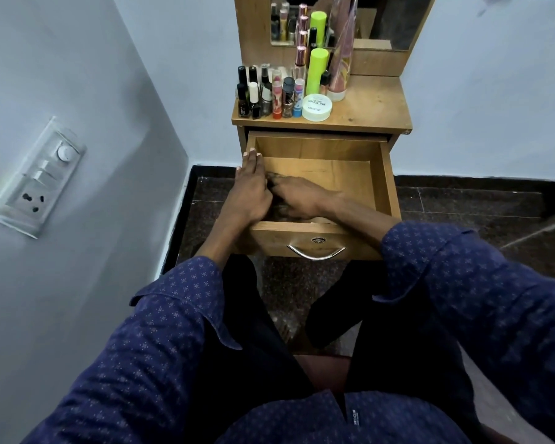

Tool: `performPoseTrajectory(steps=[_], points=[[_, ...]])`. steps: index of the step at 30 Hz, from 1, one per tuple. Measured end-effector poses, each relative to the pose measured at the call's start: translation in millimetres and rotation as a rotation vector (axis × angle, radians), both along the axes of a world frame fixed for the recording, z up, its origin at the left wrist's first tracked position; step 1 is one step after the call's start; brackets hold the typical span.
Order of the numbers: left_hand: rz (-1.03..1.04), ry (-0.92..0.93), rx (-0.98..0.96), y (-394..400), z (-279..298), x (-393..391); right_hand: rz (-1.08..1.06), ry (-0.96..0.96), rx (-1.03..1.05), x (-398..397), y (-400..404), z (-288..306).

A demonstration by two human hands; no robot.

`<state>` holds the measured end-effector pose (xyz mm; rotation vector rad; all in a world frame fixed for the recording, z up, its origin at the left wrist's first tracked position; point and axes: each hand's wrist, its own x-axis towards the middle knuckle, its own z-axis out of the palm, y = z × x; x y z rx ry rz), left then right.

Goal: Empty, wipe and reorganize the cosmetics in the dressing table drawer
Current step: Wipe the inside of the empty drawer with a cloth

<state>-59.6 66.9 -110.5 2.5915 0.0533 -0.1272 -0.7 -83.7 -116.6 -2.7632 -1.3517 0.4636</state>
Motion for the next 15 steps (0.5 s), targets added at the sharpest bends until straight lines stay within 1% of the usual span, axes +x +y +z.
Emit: performPoseTrajectory(steps=[2,5,6,7,8,9,10,11,12,13,14,15], points=[[-0.010,0.007,0.010,1,0,0,-0.015,-0.012,-0.012,9,7,3],[-0.026,0.032,0.005,0,1,1,-0.164,-0.027,-0.004,25,9,-5],[-0.025,0.030,0.005,-2,1,1,-0.187,-0.051,0.019,31,13,-10],[-0.024,0.024,0.012,-3,2,2,-0.219,-0.033,0.018,29,14,-12],[-0.027,0.018,0.020,-4,3,2,-0.239,-0.047,0.052,23,20,-5],[-0.031,0.019,0.021,-3,4,2,-0.239,-0.040,0.079,30,15,-22],[-0.028,0.024,0.016,-2,3,0,-0.163,-0.048,0.043,43,4,-47],[-0.021,0.022,0.019,0,2,-1,-0.137,-0.019,0.034,59,-9,-80],[-0.013,0.016,0.035,3,1,-2,-0.088,-0.010,-0.009,65,-19,-102],[-0.010,0.014,0.053,7,0,-3,-0.026,0.023,-0.022,61,-29,-104],[-0.017,0.019,0.066,9,-2,-3,0.045,0.047,0.003,56,-32,-94],[-0.023,0.029,0.072,10,-3,-4,0.082,0.073,-0.020,46,-33,-71]])
